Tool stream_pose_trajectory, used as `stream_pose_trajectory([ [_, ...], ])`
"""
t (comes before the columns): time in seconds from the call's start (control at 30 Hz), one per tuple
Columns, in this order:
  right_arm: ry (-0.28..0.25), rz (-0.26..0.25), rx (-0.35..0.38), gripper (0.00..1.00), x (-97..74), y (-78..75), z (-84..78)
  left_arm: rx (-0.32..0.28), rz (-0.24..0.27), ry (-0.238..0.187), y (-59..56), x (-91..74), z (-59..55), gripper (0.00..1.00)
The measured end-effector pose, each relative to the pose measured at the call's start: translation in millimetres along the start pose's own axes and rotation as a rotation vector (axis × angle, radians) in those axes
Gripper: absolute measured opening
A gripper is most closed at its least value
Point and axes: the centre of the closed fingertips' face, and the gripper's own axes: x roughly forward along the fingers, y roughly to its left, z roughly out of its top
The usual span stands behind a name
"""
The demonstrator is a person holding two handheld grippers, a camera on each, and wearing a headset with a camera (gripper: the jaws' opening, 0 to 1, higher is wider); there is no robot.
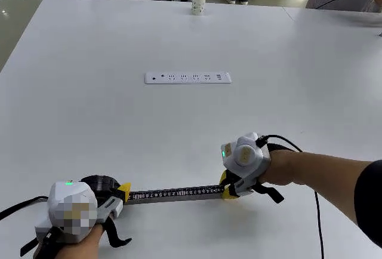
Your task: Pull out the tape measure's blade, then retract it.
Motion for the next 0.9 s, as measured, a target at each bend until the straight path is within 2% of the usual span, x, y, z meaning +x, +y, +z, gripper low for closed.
stream_pose_trajectory([
  [0.07,0.006,-0.003,0.003,0.10,0.2,-0.3,0.2,0.031,0.009,0.001,0.6,-0.1,-0.1,0.67],
  [0.13,0.017,-0.008,-0.004,0.10,0.5,0.2,0.7,0.023,0.002,0.009,0.0,-0.7,-1.4,0.66],
  [0.17,0.023,-0.010,-0.009,0.10,1.3,0.2,0.1,0.030,-0.002,0.027,-0.4,-0.9,-2.3,0.66],
  [0.27,0.018,-0.010,0.001,0.10,0.4,-0.2,0.1,0.046,-0.004,0.034,0.0,-0.7,-2.8,0.64],
  [0.43,0.041,-0.008,-0.011,0.10,1.0,0.1,1.8,0.042,-0.009,0.051,-0.3,-0.7,-3.8,0.64],
  [0.77,0.045,-0.013,0.027,0.10,2.0,-1.2,2.7,0.035,-0.016,0.088,-0.7,0.4,-5.8,0.64],
  [0.9,0.054,-0.017,0.021,0.10,2.3,-0.9,3.2,0.041,-0.019,0.102,-0.8,0.9,-6.3,0.63],
])
